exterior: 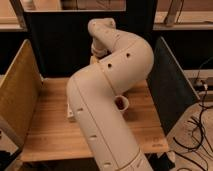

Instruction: Push the eraser across the table

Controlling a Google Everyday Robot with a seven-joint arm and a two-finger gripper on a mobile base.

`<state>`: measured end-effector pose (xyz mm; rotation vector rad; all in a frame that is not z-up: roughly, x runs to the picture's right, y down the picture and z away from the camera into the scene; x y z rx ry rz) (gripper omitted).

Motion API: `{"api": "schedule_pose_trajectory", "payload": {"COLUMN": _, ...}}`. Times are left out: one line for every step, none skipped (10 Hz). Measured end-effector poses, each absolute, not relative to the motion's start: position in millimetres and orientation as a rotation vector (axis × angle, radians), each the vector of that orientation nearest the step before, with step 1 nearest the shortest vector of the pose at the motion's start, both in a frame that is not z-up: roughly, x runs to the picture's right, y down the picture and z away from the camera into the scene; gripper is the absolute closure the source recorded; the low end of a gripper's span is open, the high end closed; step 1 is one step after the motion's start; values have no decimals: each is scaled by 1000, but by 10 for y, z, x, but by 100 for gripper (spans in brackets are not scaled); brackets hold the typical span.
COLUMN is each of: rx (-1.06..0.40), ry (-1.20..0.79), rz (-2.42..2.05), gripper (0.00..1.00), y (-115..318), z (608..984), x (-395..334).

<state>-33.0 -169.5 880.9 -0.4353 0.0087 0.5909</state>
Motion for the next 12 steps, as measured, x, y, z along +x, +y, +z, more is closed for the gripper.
{"api": "schedule_pose_trajectory", "payload": {"rx": -435, "ry": 9, "rz": 591, "gripper": 20, "y": -1695, "z": 8809, "x": -330}}
{"api": "schedule_pose_trajectory", "payload": {"rx": -435, "ry": 9, "rz": 591, "gripper": 20, "y": -1695, "z": 8809, "x": -330}}
{"api": "schedule_pose_trajectory", "payload": {"rx": -435, "ry": 9, "rz": 591, "gripper": 20, "y": -1695, "z": 8809, "x": -330}}
{"api": "schedule_pose_trajectory", "payload": {"rx": -435, "ry": 9, "rz": 591, "gripper": 20, "y": -1695, "z": 8809, "x": -331}}
{"api": "schedule_pose_trajectory", "payload": {"rx": -435, "ry": 9, "rz": 591, "gripper": 20, "y": -1695, "z": 8809, "x": -330}}
{"api": "schedule_pose_trajectory", "payload": {"rx": -435, "ry": 9, "rz": 591, "gripper": 20, "y": -1695, "z": 8809, "x": -331}}
{"api": "schedule_pose_trajectory", "payload": {"rx": -435, "ry": 9, "rz": 591, "gripper": 20, "y": -1694, "z": 8810, "x": -331}}
{"api": "schedule_pose_trajectory", "payload": {"rx": -435, "ry": 9, "rz": 591, "gripper": 20, "y": -1695, "z": 8809, "x": -330}}
{"api": "schedule_pose_trajectory", "payload": {"rx": -435, "ry": 9, "rz": 591, "gripper": 23, "y": -1695, "z": 8809, "x": -330}}
{"api": "schedule_pose_trajectory", "payload": {"rx": -435, "ry": 9, "rz": 591, "gripper": 30, "y": -1695, "z": 8809, "x": -331}}
{"api": "schedule_pose_trajectory", "payload": {"rx": -435, "ry": 9, "rz": 591, "gripper": 41, "y": -1695, "z": 8809, "x": -330}}
{"api": "schedule_pose_trajectory", "payload": {"rx": -435, "ry": 9, "rz": 591, "gripper": 52, "y": -1694, "z": 8810, "x": -330}}
